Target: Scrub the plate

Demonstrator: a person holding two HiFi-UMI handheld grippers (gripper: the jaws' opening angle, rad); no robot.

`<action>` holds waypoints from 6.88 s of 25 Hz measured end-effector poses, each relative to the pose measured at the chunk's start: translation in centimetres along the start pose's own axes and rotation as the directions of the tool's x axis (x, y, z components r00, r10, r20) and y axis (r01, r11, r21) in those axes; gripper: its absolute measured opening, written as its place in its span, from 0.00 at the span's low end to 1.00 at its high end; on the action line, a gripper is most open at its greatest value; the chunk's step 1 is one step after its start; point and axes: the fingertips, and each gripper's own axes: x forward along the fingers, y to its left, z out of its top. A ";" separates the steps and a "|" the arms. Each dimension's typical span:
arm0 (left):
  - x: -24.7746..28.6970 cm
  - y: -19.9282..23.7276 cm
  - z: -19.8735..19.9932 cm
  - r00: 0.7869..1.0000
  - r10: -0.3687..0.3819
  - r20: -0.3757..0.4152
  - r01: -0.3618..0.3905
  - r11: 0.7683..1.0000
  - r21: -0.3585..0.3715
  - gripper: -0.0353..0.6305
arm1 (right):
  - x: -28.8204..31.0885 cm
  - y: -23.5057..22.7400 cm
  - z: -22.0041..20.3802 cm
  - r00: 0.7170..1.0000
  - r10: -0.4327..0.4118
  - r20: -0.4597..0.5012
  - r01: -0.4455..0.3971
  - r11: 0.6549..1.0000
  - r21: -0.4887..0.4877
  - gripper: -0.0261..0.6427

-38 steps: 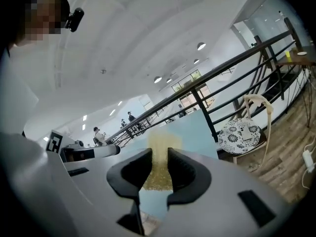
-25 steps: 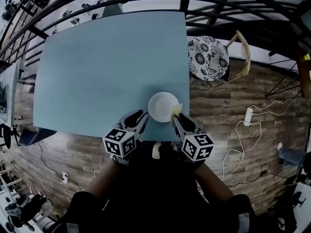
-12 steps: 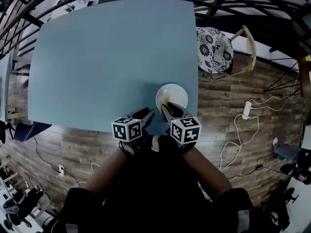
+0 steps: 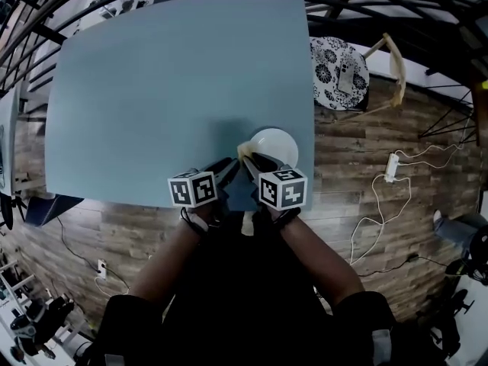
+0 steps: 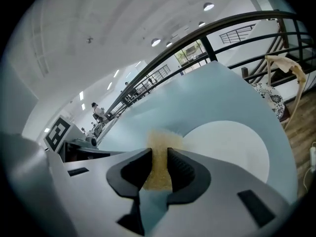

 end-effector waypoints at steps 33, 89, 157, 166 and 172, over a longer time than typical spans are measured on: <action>5.8 -2.0 -1.8 0.995 -0.006 -0.101 0.003 1.000 -0.026 0.17 | -8.4 -9.2 0.4 0.985 -0.144 0.099 0.126 0.977 0.174 0.19; 7.1 -0.7 -1.2 0.989 -0.010 -0.146 0.001 0.998 -0.063 0.13 | -4.0 -1.8 -4.1 0.999 -0.045 -0.016 0.046 0.997 0.061 0.19; 7.0 -1.3 -1.8 0.987 0.011 -0.161 -0.012 1.000 -0.002 0.13 | -3.5 -7.4 5.7 0.994 -0.036 0.107 0.015 0.981 0.192 0.19; 6.4 -1.0 -1.4 0.988 0.008 -0.156 -0.009 1.000 -0.005 0.13 | -0.2 -5.4 4.8 0.998 0.008 0.055 -0.019 0.981 0.192 0.19; 6.4 -1.0 -1.6 0.988 0.012 -0.156 -0.013 1.000 -0.005 0.13 | -3.5 -9.1 5.1 0.993 -0.056 0.105 0.030 0.971 0.237 0.19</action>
